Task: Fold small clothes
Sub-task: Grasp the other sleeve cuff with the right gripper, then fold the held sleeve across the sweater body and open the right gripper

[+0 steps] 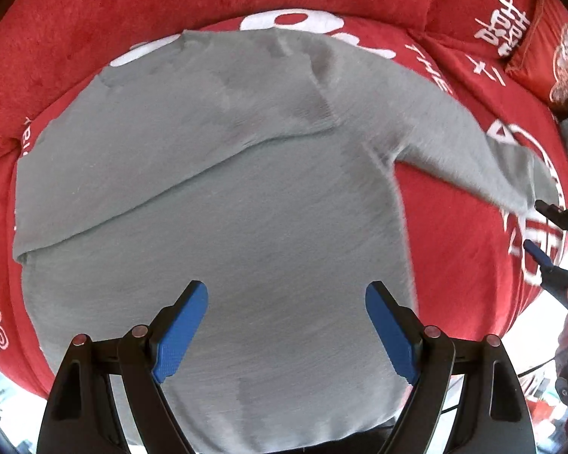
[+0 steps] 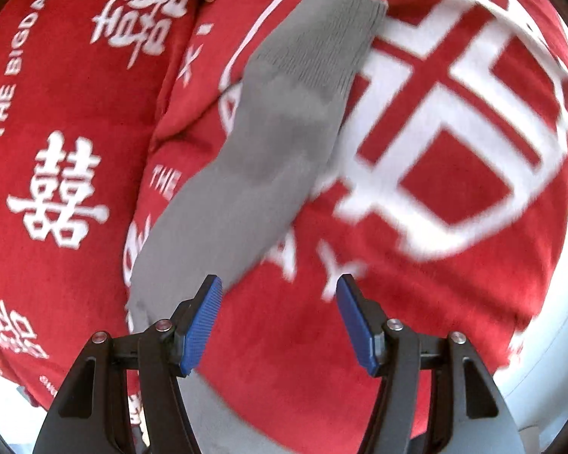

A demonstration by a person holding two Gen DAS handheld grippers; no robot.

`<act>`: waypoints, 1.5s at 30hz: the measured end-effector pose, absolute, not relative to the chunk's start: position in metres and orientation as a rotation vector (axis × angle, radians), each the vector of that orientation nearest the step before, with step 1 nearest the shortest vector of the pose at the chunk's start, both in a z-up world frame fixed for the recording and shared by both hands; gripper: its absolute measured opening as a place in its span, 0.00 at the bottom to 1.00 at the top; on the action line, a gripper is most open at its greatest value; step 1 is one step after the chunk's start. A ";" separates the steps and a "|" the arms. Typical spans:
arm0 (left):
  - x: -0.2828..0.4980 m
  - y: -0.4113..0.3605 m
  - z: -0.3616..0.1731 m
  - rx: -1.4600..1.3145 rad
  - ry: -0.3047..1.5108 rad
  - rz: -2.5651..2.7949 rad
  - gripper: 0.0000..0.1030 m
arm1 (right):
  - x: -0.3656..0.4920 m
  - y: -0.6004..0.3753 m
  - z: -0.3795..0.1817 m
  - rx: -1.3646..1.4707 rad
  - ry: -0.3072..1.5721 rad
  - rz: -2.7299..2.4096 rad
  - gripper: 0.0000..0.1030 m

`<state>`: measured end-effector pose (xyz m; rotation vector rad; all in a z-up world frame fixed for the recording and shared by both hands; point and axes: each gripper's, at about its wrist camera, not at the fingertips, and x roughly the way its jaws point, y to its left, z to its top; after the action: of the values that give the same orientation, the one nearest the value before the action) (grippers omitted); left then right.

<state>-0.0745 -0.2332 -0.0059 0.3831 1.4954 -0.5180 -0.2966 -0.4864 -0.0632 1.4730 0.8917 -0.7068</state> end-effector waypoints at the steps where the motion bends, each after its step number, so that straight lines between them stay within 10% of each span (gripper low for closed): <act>1: -0.076 -0.239 -0.006 0.380 1.498 -0.512 0.84 | -0.298 -0.497 -0.067 1.486 0.885 -0.711 0.65; 20: -0.079 -0.347 -0.013 0.378 1.467 -0.489 0.84 | -0.279 -0.564 -0.111 1.704 0.729 -0.483 0.64; 24: -0.075 -0.351 -0.015 0.389 1.464 -0.475 0.84 | -0.278 -0.566 -0.119 1.786 0.655 -0.429 0.10; 45: -0.024 -0.238 -0.004 0.312 1.410 -0.346 0.84 | -0.159 -0.542 -0.015 1.588 0.562 0.032 0.09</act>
<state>-0.0242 -0.2381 -0.0038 0.3116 1.4102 -0.3465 -0.1592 -0.5418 -0.0155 1.5883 0.5618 0.0317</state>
